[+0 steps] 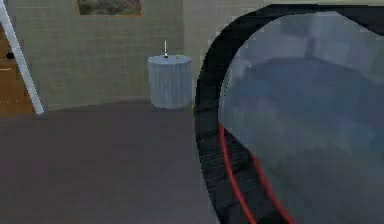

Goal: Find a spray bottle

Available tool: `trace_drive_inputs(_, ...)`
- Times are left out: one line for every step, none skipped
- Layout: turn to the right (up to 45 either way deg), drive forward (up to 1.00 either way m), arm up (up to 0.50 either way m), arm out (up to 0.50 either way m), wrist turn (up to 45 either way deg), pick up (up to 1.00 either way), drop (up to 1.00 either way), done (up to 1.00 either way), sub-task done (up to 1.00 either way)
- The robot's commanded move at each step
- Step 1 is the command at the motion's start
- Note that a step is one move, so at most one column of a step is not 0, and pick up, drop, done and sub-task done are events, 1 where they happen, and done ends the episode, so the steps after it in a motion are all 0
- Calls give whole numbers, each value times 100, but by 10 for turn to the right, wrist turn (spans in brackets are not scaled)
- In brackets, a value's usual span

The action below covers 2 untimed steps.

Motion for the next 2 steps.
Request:
trace_drive_inputs(450,0,0,0,0,0,0,0,0)
trace_drive_inputs(450,0,0,0,0,0,0,0,0)
